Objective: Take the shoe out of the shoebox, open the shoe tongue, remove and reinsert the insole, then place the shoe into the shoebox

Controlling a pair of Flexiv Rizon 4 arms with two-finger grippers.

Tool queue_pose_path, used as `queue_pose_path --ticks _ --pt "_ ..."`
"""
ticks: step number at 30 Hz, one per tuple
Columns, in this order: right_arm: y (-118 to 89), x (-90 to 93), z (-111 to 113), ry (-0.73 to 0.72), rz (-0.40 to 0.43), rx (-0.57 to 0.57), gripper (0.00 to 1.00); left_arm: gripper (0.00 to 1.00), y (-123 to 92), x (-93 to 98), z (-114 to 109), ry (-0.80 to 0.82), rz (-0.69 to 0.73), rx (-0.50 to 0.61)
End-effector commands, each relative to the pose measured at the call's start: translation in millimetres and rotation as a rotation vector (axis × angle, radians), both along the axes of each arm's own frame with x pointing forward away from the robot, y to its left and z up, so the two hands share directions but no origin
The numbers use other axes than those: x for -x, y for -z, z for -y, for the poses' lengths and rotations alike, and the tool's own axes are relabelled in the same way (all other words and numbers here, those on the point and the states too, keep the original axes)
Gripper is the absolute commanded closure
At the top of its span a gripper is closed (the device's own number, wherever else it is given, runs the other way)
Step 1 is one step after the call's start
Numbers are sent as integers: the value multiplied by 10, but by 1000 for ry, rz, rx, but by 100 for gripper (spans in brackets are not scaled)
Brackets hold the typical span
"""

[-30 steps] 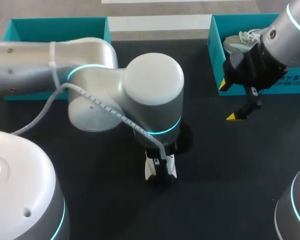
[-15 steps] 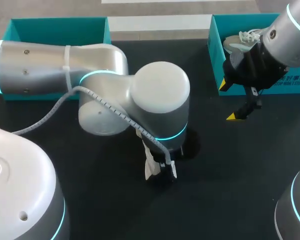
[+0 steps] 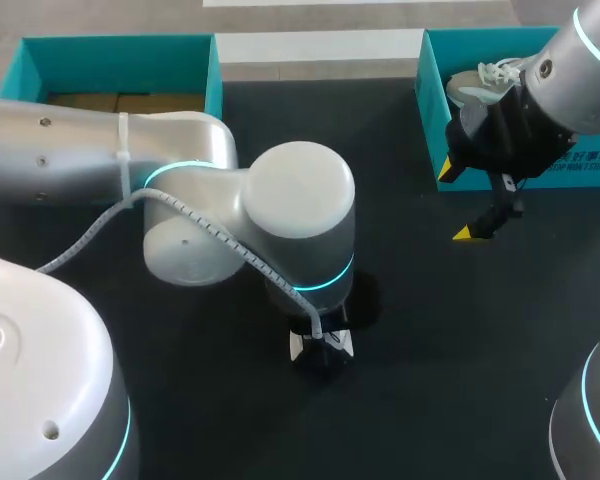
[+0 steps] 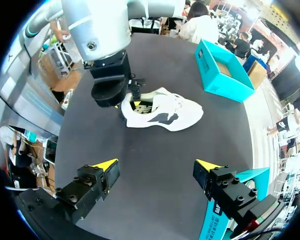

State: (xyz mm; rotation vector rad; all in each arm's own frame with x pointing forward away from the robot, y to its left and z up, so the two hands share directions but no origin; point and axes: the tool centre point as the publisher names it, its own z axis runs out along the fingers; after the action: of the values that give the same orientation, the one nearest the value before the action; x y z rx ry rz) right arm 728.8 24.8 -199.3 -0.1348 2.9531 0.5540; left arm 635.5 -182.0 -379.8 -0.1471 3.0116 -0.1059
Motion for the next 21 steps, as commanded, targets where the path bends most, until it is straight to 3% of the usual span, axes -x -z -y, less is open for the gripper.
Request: queue_pose_path --ticks 1,3,5,6,7,14,21 --pt "14 -6 -10 1 0 2 0 61 115 -26 43 20 -32 -13" --pt "14 -6 -10 1 0 2 0 65 132 -25 49 27 -42 -16" --pt "14 -6 -10 1 0 2 0 82 141 -21 48 42 -61 -25" --pt "14 -6 -10 1 0 2 0 96 145 -19 45 47 -71 -28" --pt "14 -6 -10 1 0 2 0 100 147 -17 37 49 -83 -32" --pt "14 -6 -10 1 0 2 0 100 38 -12 -51 91 -151 -27" --pt "14 -6 -10 1 0 2 0 100 -355 -36 -188 155 -206 2"
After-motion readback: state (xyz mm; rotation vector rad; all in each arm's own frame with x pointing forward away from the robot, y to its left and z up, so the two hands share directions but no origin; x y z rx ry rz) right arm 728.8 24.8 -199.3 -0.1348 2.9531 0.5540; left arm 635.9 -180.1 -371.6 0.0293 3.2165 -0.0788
